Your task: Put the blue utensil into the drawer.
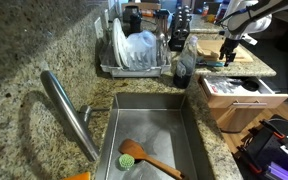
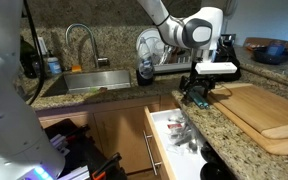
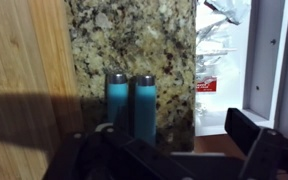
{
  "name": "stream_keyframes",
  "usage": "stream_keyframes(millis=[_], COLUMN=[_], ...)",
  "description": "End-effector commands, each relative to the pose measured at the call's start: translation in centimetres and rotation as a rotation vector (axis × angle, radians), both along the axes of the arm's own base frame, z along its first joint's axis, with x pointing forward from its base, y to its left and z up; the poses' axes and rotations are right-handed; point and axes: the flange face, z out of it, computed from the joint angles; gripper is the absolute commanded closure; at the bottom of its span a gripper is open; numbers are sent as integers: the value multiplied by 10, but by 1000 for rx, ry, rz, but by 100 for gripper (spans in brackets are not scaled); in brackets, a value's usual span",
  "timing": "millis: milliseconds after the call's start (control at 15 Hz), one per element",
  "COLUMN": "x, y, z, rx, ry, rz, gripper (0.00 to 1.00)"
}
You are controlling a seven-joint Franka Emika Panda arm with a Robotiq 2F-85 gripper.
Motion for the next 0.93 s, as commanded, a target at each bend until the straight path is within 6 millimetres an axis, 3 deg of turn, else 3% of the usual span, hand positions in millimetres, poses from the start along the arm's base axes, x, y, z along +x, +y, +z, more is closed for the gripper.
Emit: stream_keyframes(millis=[0, 67, 200, 467, 867], x=[10, 2, 5, 10, 11], y=[-12, -3, -7, -14, -12], z=[-31, -9, -22, -28, -27], rx=[18, -2, 0, -41, -32], ry=[-12, -6, 0, -37, -44], rz=[-68, -35, -49, -108, -122], gripper=[0, 0, 0, 0, 0])
